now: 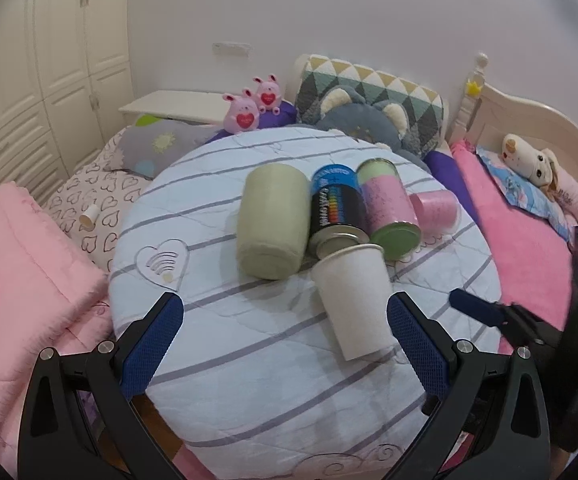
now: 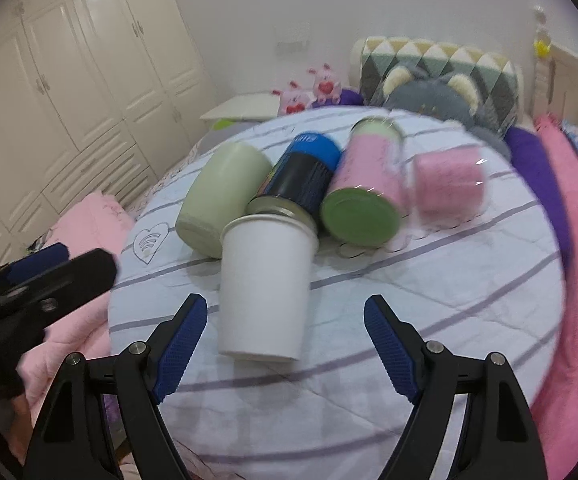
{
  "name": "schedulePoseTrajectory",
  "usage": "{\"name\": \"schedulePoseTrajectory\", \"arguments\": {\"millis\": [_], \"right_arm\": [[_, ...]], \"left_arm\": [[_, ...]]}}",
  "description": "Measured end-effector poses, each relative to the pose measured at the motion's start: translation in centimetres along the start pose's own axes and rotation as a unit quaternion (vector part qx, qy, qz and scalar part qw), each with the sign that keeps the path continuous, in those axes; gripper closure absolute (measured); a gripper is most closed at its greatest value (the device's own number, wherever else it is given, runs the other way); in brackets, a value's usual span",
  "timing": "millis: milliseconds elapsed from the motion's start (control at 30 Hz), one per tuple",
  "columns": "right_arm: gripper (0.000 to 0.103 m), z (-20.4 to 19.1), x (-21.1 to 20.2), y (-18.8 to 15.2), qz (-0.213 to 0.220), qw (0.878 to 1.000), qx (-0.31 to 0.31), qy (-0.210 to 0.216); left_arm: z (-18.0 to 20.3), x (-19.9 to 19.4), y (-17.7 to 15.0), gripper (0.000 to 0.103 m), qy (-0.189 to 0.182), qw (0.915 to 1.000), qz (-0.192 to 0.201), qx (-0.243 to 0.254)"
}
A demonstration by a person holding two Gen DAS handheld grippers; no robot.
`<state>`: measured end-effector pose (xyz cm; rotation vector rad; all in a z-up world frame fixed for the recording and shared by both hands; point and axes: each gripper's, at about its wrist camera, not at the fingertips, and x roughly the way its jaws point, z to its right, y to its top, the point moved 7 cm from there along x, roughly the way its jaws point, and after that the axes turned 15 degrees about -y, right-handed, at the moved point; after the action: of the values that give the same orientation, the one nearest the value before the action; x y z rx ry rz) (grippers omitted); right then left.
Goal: Flip cup upright
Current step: 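Reach the left tool to the white cup's base and close on it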
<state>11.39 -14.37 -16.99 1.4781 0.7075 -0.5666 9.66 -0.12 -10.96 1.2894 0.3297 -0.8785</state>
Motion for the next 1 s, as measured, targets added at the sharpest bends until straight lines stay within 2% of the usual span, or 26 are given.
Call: {"name": "schedulePoseTrajectory", "arguments": {"millis": [167,300,533,1000], "right_arm": [[0.021,2.6,-1.6,-0.1,0.023,0.999,-0.004,-0.03],[0.021,5.1,-1.3,-0.3,0.024,0.998,0.001,-0.055],[0.021,7.8,-0.7,-0.8,0.021,0.998,0.02,-0.052],[0.021,9.1,0.7,-1.0,0.015,0.999,0.017,-0.038]], "left_arm": [[2.0,1.2,0.0,0.0,-0.004,1.0,-0.009,0.0],[3.4,3.0,-0.2,0.0,0.0,0.9996,-0.03,0.0],[4.3,5.6,-1.1,0.0,0.001,0.9979,-0.065,-0.003],[3.8,10.6,-1.6,0.0,0.014,0.9927,-0.115,-0.034]]}}
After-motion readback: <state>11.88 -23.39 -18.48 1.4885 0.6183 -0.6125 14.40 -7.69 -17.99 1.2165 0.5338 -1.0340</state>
